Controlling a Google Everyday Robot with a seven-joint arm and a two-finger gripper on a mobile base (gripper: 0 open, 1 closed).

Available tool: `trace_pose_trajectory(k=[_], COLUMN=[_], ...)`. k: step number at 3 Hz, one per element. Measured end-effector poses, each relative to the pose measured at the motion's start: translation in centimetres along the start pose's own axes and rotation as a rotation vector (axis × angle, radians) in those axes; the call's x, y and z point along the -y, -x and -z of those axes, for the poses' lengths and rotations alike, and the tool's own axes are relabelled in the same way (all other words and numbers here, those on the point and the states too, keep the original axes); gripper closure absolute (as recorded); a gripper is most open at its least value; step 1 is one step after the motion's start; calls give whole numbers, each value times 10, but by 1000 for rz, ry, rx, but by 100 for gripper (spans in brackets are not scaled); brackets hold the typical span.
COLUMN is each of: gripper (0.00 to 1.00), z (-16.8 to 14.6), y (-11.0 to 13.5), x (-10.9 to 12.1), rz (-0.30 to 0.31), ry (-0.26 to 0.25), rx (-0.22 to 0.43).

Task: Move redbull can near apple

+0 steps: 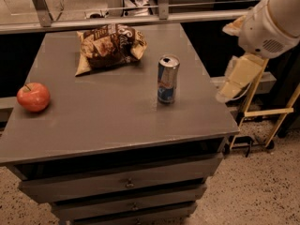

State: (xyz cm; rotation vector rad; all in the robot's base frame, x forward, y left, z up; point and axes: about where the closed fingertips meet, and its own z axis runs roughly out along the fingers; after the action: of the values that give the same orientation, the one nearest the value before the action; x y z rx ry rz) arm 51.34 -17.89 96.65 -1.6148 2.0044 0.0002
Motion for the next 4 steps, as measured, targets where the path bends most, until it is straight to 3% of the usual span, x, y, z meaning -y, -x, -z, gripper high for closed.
trace_pose_trajectory(k=[1,2,3,4], gripper=[0,0,0,0], z=[-22,-23,-38,-53], y=[62,62,59,58], x=[46,45,42,34], rz=[25,25,-27,-89], ry=[-64,-63,-27,-2], rx=[216,216,294,460])
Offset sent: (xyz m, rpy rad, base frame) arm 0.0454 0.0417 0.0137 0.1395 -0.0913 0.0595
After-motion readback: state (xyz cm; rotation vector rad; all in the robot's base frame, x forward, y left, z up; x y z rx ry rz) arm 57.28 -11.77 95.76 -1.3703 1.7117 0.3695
